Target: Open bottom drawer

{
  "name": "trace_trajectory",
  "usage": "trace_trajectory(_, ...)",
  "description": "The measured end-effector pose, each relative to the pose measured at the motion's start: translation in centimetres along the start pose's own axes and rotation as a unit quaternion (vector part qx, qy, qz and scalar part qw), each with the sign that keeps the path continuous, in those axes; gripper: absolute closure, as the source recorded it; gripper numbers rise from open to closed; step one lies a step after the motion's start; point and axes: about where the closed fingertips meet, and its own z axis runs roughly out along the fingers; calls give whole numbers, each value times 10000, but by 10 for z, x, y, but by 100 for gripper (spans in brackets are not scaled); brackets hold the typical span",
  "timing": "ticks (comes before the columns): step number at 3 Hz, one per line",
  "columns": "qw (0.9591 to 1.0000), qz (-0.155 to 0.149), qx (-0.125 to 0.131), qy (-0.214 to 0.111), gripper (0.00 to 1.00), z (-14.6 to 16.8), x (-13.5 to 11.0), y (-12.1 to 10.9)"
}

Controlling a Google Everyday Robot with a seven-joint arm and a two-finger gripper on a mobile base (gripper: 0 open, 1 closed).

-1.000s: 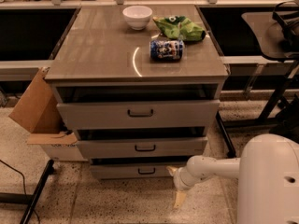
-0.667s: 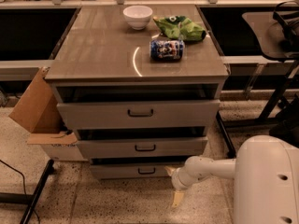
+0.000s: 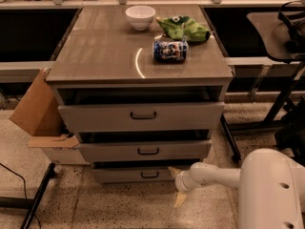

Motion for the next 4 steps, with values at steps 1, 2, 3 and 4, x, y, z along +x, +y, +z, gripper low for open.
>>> trace_trajectory(1, 9997, -74, 221, -26, 0, 13, 4, -16)
trace_trajectory(2, 9994, -135, 327, 47, 0, 26, 8, -32)
trace_trajectory(3, 9992, -151, 345, 126, 0, 41, 12, -46)
trace_trajectory(4, 9993, -130, 268, 209, 14, 58, 16, -55)
